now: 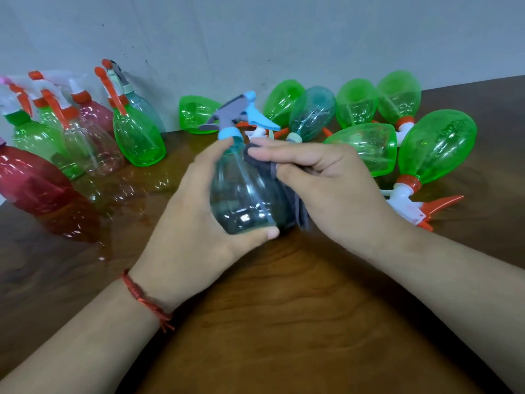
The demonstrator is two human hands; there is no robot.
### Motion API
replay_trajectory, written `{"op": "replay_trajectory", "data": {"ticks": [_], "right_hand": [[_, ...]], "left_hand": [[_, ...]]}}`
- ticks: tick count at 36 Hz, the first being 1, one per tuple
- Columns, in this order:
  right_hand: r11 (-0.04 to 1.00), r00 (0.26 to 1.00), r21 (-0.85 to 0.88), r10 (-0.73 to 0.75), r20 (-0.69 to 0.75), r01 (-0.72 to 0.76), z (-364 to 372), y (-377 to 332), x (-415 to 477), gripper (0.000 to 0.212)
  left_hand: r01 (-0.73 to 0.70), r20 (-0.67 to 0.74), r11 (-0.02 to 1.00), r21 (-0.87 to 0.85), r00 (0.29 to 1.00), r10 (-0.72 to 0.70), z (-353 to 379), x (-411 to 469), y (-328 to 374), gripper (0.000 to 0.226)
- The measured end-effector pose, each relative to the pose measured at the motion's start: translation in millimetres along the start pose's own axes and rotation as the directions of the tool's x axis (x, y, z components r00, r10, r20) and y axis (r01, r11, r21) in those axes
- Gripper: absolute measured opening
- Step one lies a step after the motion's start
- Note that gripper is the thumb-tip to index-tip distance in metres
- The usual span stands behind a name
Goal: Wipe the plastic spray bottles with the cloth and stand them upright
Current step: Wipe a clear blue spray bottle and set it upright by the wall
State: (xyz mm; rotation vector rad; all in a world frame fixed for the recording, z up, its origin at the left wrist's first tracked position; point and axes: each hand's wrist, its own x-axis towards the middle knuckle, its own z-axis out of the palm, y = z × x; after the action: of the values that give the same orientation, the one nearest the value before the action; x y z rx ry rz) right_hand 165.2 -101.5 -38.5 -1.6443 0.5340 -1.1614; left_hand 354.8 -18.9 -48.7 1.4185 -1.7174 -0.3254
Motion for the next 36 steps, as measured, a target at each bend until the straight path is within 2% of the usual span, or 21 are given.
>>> {"op": "replay_trajectory", "data": {"ticks": [3,6,9,15,19,24,27,31,36], "right_hand": [[0.980,0.996,0.192,0.069,-0.051,-0.058,-2,-2,4,0.033],[0.902,0.988,0.415,0.148,-0.033,-0.121,-2,-7,5,0.031],[0.870,0.987,0.475,0.161,-0.019,-0.133,-1,-11,2,0.031],[0.932,0.992,0.353,0.114,-0.053,-0.088,-2,-2,2,0.032],[0.953,0.998,0.297,0.062,-0.026,-0.052,4,0,0,0.033],[0.974,1.000,0.227,0.006,0.016,-0.010,8,1,-5,0.037],[0.995,0.999,0.099,-0.024,0.022,0.022,10,1,-7,0.037],[0.998,0.998,0.030,-0.056,-0.028,0.056,9,-2,-7,0.040],[0.961,0.995,0.273,0.062,-0.075,-0.039,8,-10,-1,0.033]], "left_hand": [[-0.044,0.042,0.990,-0.135,0.998,0.050,4,-2,13,0.120],[-0.056,0.026,0.949,-0.310,0.997,0.067,1,-3,19,0.117],[-0.065,0.032,0.930,-0.363,0.996,0.082,-3,-2,19,0.118],[-0.045,0.081,0.982,-0.182,0.995,0.061,0,-1,7,0.122],[-0.058,0.017,0.991,-0.125,0.998,0.061,-2,-1,6,0.123],[-0.006,-0.205,0.977,-0.213,0.978,-0.039,-6,3,1,0.114],[0.048,-0.239,0.961,-0.273,0.964,-0.116,-7,4,-2,0.110],[0.056,-0.146,0.952,-0.301,0.984,-0.104,-5,2,7,0.112],[0.038,0.021,0.909,-0.414,0.999,-0.032,-2,-3,19,0.113]]}}
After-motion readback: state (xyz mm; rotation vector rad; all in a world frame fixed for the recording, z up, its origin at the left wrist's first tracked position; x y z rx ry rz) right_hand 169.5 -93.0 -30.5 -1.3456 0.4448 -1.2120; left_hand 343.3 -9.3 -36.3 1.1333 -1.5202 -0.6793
